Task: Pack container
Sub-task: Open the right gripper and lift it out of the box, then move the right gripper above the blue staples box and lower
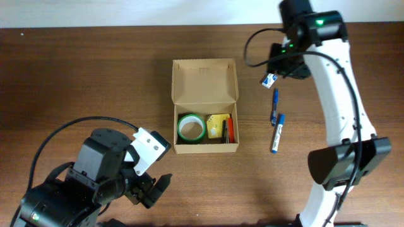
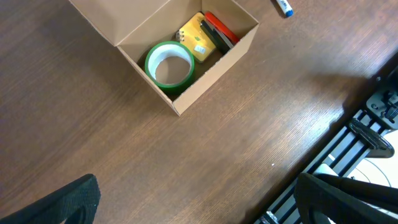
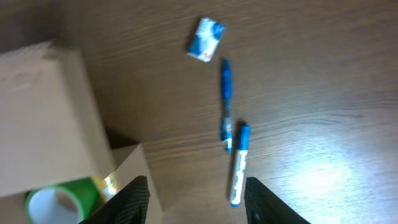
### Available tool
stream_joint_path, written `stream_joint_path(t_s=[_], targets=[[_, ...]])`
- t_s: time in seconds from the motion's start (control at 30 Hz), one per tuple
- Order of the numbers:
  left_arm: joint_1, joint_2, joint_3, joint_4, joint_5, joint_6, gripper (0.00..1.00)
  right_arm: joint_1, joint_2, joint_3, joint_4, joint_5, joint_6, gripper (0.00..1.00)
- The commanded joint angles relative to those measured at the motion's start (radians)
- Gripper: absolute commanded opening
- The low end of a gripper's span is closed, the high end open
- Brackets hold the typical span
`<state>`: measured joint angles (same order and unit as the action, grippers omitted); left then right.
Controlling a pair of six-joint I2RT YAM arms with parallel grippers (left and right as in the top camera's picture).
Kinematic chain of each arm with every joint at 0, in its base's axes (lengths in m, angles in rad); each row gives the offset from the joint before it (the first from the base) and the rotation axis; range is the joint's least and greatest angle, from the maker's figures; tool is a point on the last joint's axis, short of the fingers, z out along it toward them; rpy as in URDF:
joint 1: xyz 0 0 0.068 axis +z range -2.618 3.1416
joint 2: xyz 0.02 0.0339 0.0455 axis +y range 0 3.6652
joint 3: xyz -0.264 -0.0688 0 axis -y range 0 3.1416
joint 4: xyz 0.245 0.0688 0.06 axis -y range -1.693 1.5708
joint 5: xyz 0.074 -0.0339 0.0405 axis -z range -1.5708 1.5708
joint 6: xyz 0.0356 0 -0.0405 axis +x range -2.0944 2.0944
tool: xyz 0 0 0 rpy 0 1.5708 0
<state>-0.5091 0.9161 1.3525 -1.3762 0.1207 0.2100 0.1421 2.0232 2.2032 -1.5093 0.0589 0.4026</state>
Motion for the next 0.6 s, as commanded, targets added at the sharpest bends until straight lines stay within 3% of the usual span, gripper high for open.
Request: stream_joint_path(t_s=[0.0, 0.17, 0.5, 0.57], targets=[[0.003, -0.001, 0.013, 0.002, 0.014, 0.016, 1.0, -0.04, -0.019, -0.057, 0.029, 0.008, -0.011, 0.51], [0.003, -0.001, 0.013, 0.002, 0.014, 0.016, 1.0, -0.064, -0.019, -0.143, 0.148, 0.008, -0.021, 0.51], [0.003, -0.002, 0.013, 0.002, 0.014, 0.016, 1.0, -0.065, -0.013, -0.22, 0.447, 0.005, -0.029, 0.85], [0.003, -0.002, 0.013, 0.003, 0.014, 0.016, 1.0, -0.065, -0.004, -0.22, 0.478, 0.005, -0.029, 0.87]])
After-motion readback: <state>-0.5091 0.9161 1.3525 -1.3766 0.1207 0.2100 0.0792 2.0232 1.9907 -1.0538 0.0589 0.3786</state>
